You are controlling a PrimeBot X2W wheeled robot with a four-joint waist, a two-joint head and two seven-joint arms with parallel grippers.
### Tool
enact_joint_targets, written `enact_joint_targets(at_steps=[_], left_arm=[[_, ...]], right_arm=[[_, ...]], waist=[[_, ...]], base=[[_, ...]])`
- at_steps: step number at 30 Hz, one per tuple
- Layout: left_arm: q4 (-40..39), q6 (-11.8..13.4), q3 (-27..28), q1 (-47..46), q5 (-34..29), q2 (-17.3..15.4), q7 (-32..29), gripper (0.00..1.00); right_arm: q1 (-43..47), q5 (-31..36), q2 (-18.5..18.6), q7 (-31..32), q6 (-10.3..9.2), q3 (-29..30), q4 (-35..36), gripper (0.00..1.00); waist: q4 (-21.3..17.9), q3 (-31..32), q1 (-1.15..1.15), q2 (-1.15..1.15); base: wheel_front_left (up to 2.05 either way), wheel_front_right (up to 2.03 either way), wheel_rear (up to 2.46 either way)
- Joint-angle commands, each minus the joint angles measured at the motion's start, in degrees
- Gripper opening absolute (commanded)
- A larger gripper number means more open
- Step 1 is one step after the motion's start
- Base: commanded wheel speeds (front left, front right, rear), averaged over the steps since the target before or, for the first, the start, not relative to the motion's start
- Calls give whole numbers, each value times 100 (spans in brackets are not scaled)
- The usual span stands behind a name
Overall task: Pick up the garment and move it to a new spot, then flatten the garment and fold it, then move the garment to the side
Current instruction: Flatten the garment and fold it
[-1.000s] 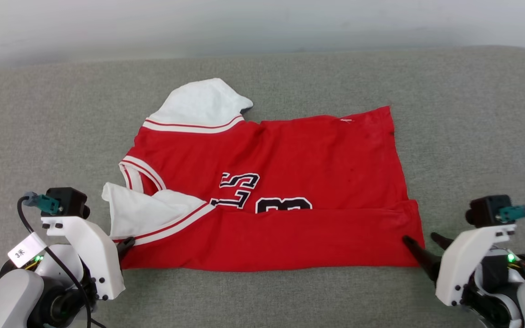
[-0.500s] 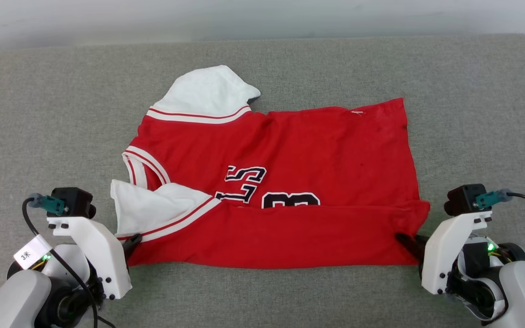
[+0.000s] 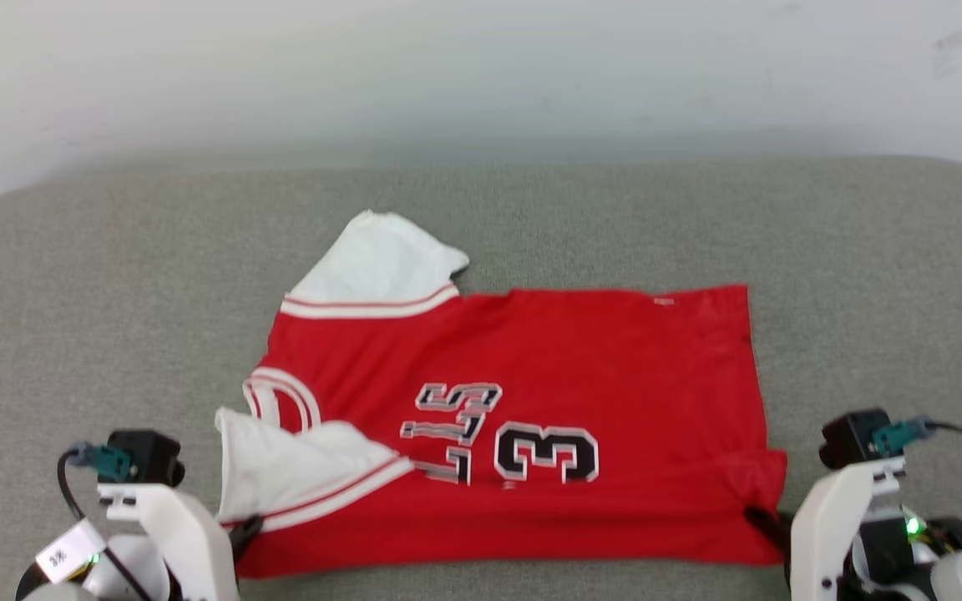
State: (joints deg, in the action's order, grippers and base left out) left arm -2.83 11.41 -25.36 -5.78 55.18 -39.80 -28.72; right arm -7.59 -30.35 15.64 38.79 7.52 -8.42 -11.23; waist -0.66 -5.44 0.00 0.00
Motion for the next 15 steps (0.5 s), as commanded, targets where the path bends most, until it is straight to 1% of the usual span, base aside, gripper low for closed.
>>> enact_joint_targets(at_steps=[1, 3, 8, 11, 15], left_arm=[[-45, 60, 25, 150, 13, -77, 22, 0], [-118, 141, 52, 373, 67, -107, 24, 0], [-291, 299, 103, 903, 229, -203, 16, 0], [-304, 368, 81, 1168, 304, -174, 39, 0], [-230, 360, 18, 1307, 311, -16, 158, 0]], right_arm=[[176, -43, 29, 43, -7, 48, 102, 0], [427, -115, 13, 113, -7, 116, 256, 0], [1079, -23, -135, 349, -7, 349, 698, 0], [1397, -4, -308, 471, -7, 467, 838, 0], [1580, 15, -522, 423, -7, 557, 825, 0]], waist=[[17, 188, 0, 0], [30, 293, 0, 0], [60, 460, 0, 0], [59, 498, 0, 0], [35, 468, 0, 0]], base=[[0, 0, 0], [0, 0, 0], [0, 0, 0], [0, 0, 0], [0, 0, 0]])
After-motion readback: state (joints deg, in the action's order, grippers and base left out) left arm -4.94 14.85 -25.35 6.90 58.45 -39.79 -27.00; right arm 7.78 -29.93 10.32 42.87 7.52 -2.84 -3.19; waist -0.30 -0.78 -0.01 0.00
